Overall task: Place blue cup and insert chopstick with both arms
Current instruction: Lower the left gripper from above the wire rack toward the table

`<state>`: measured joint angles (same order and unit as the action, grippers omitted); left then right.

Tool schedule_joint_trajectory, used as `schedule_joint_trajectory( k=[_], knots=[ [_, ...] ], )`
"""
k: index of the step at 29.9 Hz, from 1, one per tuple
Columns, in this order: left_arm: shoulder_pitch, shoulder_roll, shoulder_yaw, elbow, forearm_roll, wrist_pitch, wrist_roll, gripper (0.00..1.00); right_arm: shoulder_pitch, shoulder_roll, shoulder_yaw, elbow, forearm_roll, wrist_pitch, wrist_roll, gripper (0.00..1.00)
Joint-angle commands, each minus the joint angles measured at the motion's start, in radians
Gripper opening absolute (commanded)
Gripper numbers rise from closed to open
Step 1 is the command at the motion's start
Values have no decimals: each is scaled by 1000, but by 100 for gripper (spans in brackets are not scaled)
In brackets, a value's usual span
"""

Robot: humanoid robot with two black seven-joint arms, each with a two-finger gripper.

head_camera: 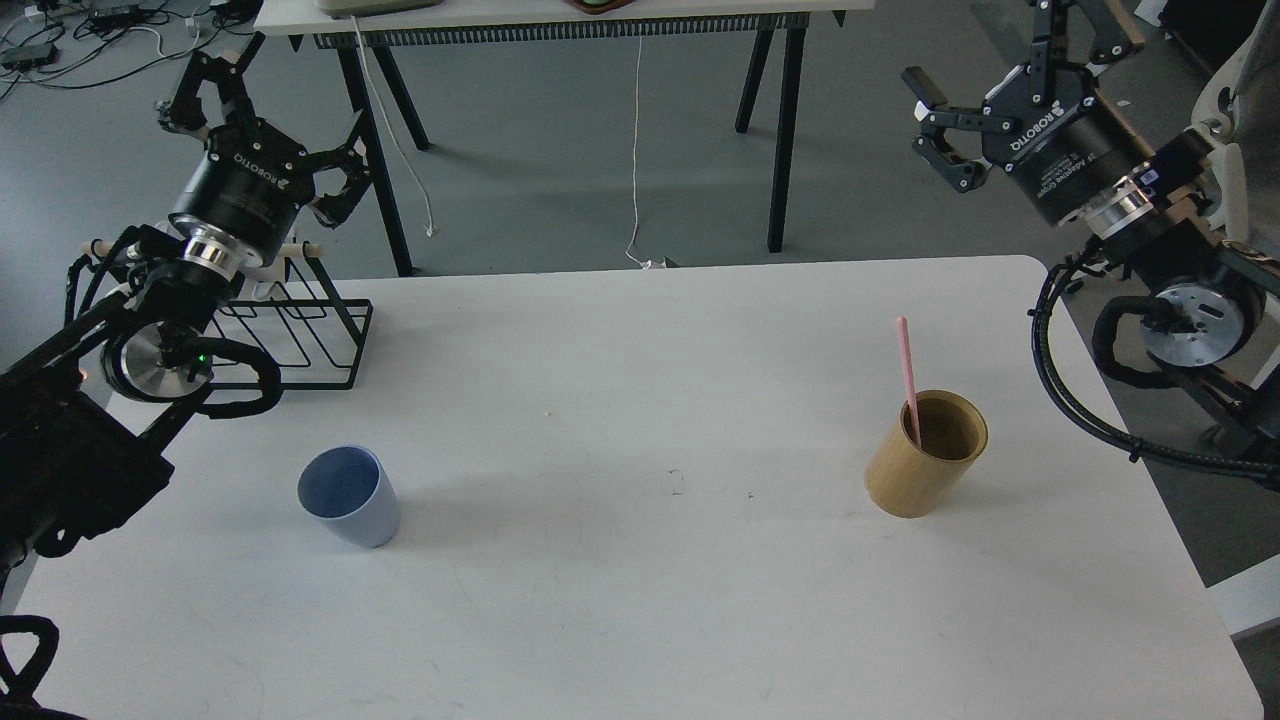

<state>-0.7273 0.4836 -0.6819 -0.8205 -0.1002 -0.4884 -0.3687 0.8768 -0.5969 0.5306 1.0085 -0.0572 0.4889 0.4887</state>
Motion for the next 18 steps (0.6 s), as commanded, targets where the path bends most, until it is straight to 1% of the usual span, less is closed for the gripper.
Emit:
schedule_joint_trajectory(
  k=[1,5,6,11,18],
  knots=[
    [3,-4,-40,0,-1,0,1,100,1,0,-3,1,-3,0,0,99],
    [2,7,-59,-14,-3,0,4,100,-1,-1,-3,-2,-6,0,0,99],
    [2,12,-67,-15,-4,0,-2,100,-1,-1,-3,-2,-6,0,0,99],
    [0,9,-146,-8,-12,0,-10,100,-7,-1,-11,-2,-12,0,0,99],
    [-15,7,-154,-5,17,0,-12,100,-5,-1,-6,1,-13,0,0,99]
  ],
)
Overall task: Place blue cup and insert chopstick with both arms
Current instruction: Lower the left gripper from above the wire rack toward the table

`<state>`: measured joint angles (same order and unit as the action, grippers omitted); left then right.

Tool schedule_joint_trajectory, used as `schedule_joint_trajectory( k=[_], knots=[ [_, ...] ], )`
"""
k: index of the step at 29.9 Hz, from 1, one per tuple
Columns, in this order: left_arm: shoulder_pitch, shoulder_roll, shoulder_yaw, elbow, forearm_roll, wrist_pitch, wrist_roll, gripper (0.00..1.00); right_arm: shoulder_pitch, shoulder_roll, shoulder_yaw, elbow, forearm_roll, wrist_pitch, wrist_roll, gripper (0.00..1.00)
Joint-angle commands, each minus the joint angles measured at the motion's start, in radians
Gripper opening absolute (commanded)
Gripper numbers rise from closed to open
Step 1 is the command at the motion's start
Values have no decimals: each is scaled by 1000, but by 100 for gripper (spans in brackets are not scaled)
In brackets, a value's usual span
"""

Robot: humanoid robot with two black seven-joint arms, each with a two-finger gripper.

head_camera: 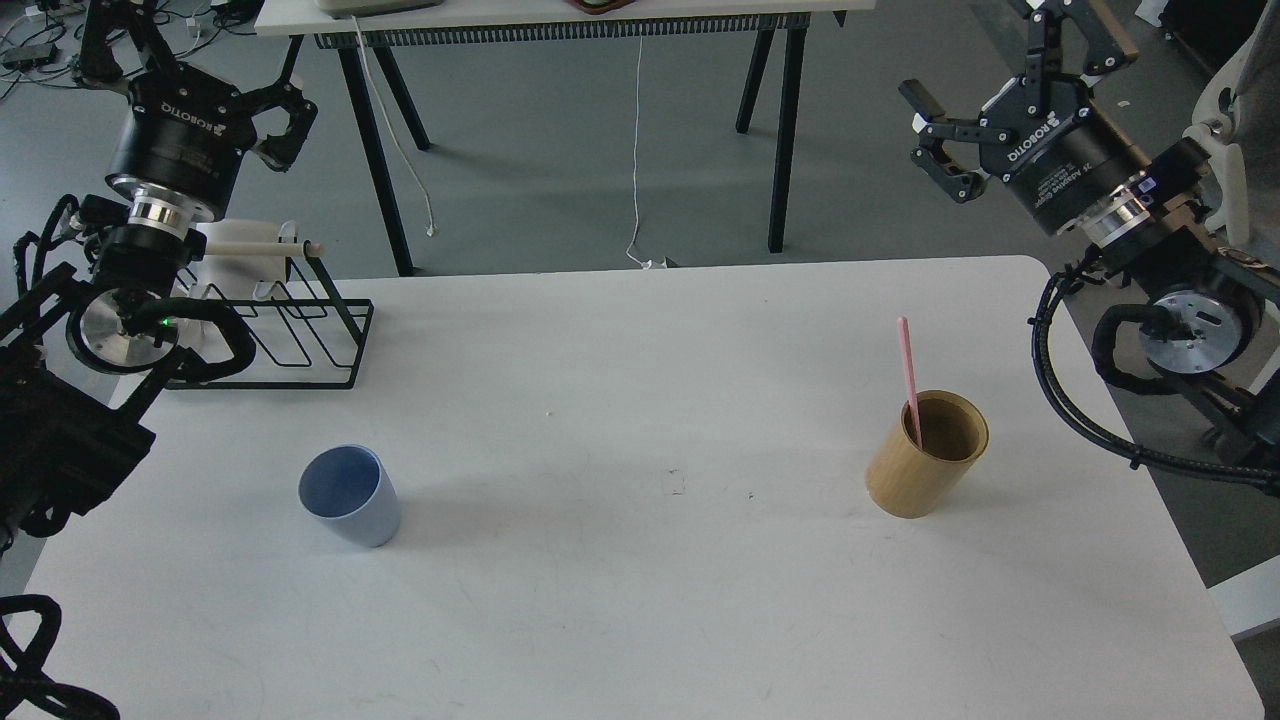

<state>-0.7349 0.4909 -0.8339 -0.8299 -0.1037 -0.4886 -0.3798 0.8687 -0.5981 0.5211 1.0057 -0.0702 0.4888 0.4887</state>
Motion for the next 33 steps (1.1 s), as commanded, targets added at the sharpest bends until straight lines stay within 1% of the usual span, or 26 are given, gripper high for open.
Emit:
schedule_joint_trajectory(
  k=[1,2,3,4,5,6,11,16,18,20,24,26,29,33],
  knots=[
    [-8,5,-2,2,28,0,-4,100,6,0,5,2,0,0,0,99],
    [-8,6,-5,-2,29,0,-11,100,7,0,5,2,0,0,0,99],
    [-9,5,-8,0,30,0,-31,100,7,0,5,2,0,0,0,99],
    [-9,3,-20,2,30,0,-57,100,7,0,5,1,0,0,0,99],
    [-9,-2,-39,3,30,0,-94,100,7,0,7,1,0,0,0,99],
    [-8,-14,-57,2,30,0,-109,100,7,0,7,1,0,0,0,99],
    [-8,-107,-93,8,22,0,-109,100,7,1,5,2,0,0,0,99],
    [3,-97,-111,3,30,0,-109,100,13,0,5,2,0,0,0,99],
    [6,-57,-99,3,44,0,-109,100,12,0,7,2,0,0,0,99],
    [18,10,-94,-11,93,0,-109,100,12,0,7,1,0,0,0,99],
    [51,150,-24,-81,238,0,-109,100,9,-2,5,-6,0,0,0,99],
    [55,249,39,-153,310,0,-109,100,9,-3,5,-6,-2,0,0,99],
    [60,403,130,-292,413,0,-109,100,9,-8,5,-7,-2,0,0,99],
    [57,514,144,-444,672,0,-109,100,9,-12,4,-13,-2,0,0,99]
  ],
)
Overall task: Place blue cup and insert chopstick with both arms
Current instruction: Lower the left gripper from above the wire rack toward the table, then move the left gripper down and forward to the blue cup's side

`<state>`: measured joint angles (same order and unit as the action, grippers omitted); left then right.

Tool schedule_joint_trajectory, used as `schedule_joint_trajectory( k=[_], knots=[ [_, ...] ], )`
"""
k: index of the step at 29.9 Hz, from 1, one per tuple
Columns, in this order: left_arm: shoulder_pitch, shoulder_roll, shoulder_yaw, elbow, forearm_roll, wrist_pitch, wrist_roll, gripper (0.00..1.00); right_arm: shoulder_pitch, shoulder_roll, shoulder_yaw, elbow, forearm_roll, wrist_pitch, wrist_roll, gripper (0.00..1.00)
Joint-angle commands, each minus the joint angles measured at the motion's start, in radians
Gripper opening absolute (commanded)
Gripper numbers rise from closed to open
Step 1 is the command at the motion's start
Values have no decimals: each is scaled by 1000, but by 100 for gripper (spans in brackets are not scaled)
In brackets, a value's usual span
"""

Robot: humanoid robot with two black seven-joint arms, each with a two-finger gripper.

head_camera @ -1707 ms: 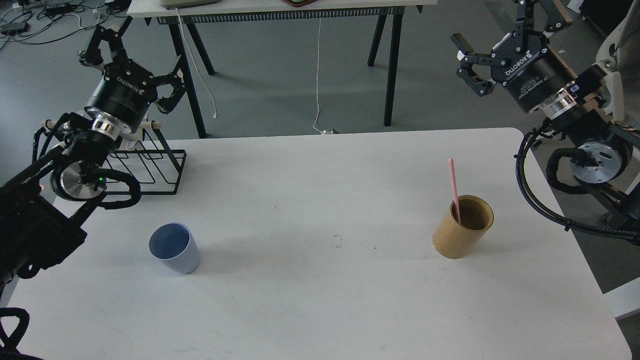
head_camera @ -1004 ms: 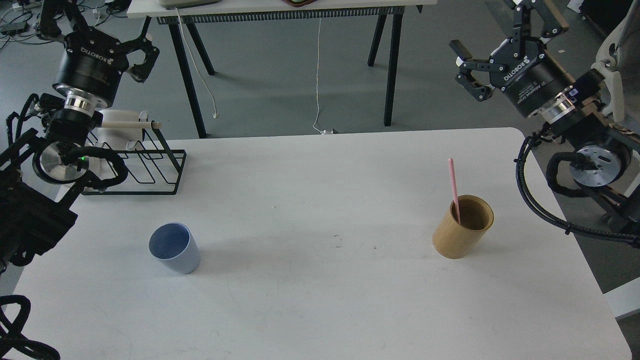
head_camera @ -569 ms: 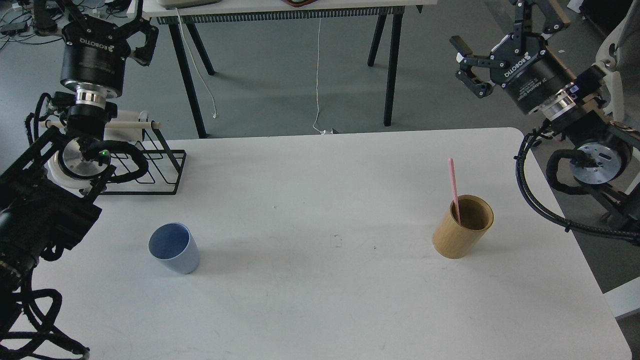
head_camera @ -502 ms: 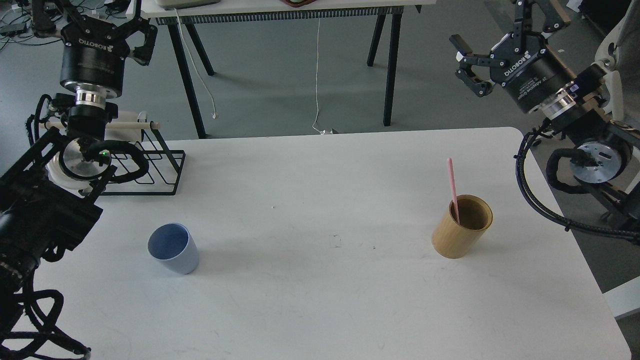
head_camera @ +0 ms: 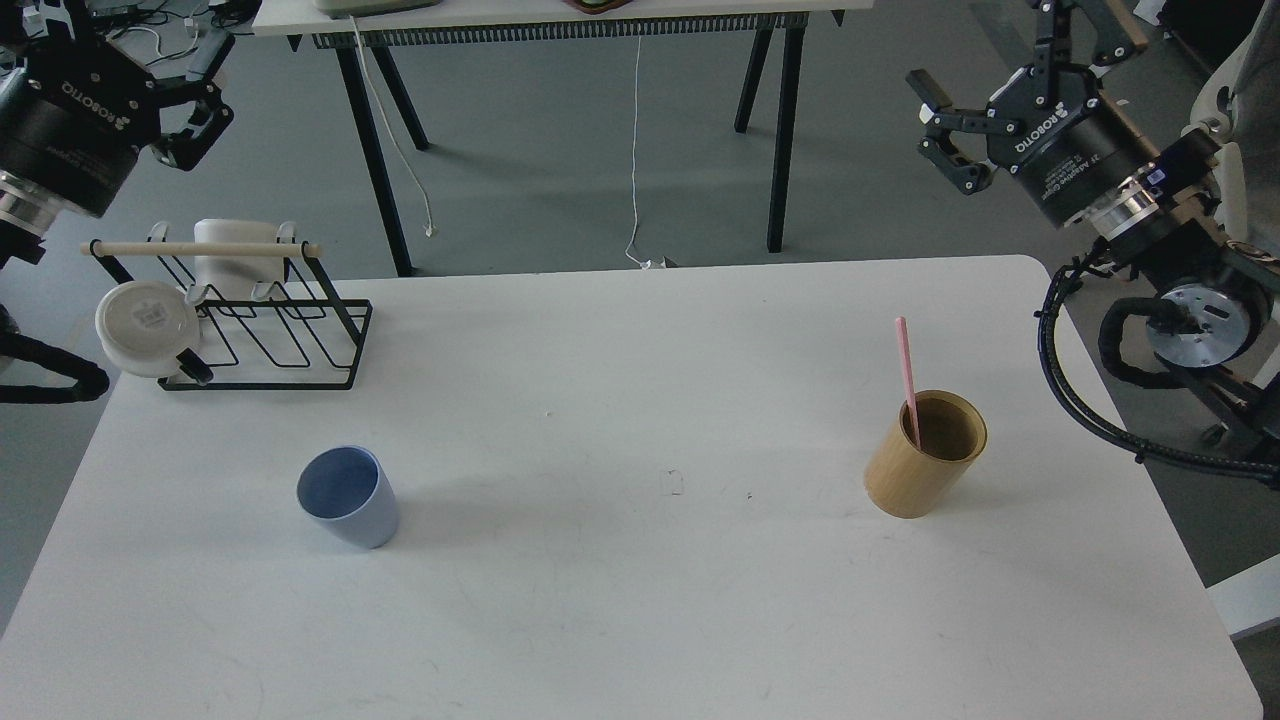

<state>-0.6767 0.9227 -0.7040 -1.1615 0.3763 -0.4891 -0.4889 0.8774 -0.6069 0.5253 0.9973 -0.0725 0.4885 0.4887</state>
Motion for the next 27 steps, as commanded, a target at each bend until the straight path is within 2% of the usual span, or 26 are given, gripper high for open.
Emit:
schedule_joint_trajectory(
  k=[1,5,9,12,16,27],
  knots=[
    [0,112,15,-151,264,0,0,100,0,-4,-1,-8,-1,0,0,99],
    [31,220,81,-320,635,0,0,100,-3,-5,-2,-23,0,0,0,99],
    [51,261,240,-379,973,0,0,100,-8,-7,-2,-48,-1,0,0,99],
    [58,269,306,-379,980,98,0,100,-9,-5,-2,-60,0,0,0,99],
    [69,263,319,-363,971,182,0,100,-11,-5,-2,-65,0,0,0,99],
    [91,242,320,-320,793,202,0,100,-15,-10,-1,-65,0,0,0,99]
  ],
)
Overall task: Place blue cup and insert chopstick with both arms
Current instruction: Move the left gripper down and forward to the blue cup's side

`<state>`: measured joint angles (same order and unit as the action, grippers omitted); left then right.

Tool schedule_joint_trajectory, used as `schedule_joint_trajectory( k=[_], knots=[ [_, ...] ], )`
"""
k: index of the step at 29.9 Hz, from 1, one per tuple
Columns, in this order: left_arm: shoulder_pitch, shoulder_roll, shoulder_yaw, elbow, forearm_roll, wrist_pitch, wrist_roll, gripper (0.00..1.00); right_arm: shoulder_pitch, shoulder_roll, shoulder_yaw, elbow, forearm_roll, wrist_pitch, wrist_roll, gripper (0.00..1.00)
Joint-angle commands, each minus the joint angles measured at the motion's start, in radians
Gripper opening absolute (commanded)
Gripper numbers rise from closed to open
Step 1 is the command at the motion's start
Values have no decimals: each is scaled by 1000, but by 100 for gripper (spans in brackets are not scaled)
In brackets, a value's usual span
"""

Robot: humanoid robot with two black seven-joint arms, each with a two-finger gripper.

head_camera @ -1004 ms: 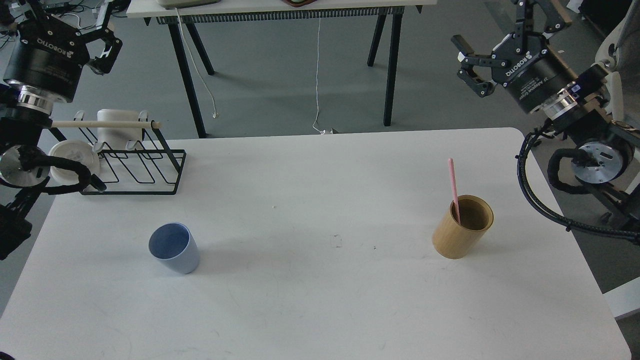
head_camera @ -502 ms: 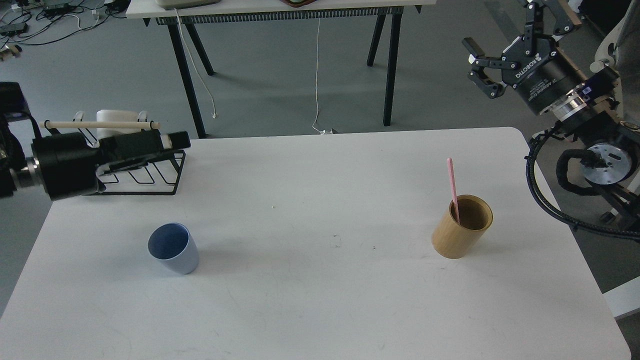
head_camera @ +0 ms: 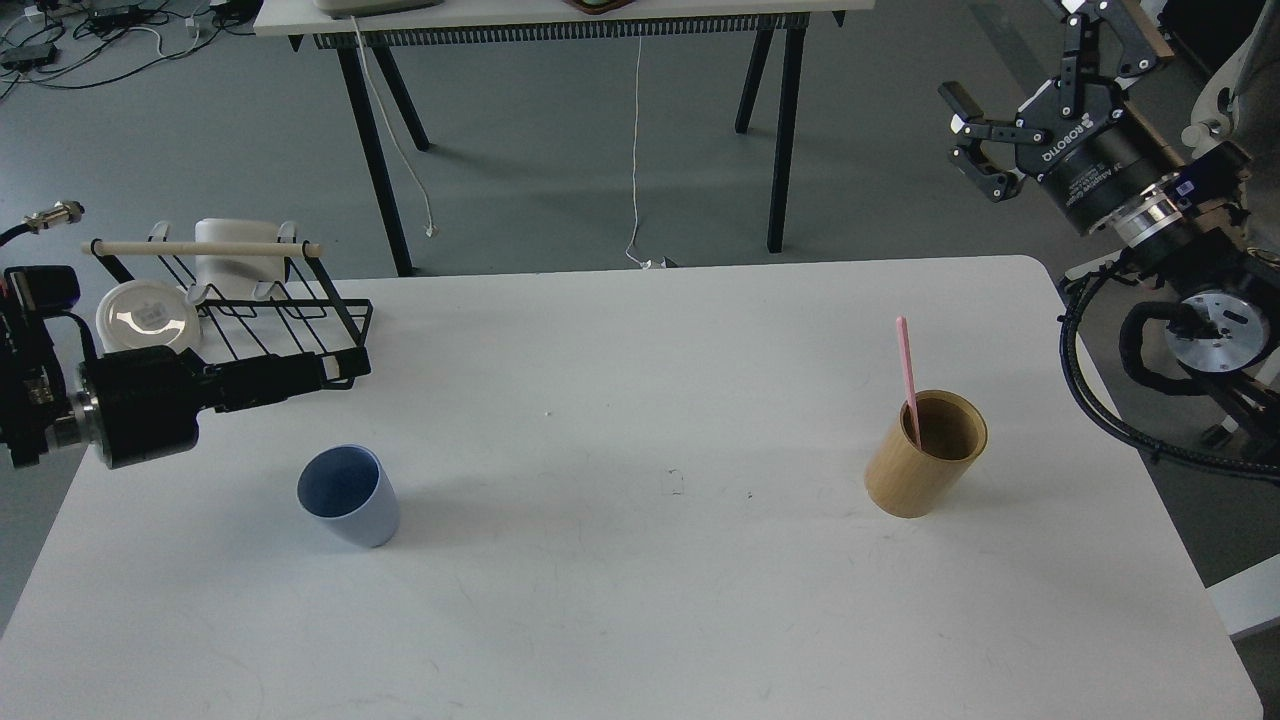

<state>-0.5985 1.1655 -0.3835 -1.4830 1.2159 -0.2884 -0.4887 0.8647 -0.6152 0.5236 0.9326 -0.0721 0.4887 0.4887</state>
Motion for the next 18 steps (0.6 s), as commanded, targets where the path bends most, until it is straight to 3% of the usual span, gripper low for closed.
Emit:
schedule_joint_trajectory(
  k=[1,7,13,18],
  knots=[
    [19,2,0,1,-64,-2,0,100,-4,-1,1,0,0,0,0,99],
    [28,-1,11,16,-9,3,0,100,-9,2,-1,2,0,0,0,99],
    [26,-6,12,38,295,64,0,100,-9,3,-1,2,0,0,0,99],
    [33,-19,29,105,415,69,0,100,-10,5,-2,2,0,0,0,99]
  ],
)
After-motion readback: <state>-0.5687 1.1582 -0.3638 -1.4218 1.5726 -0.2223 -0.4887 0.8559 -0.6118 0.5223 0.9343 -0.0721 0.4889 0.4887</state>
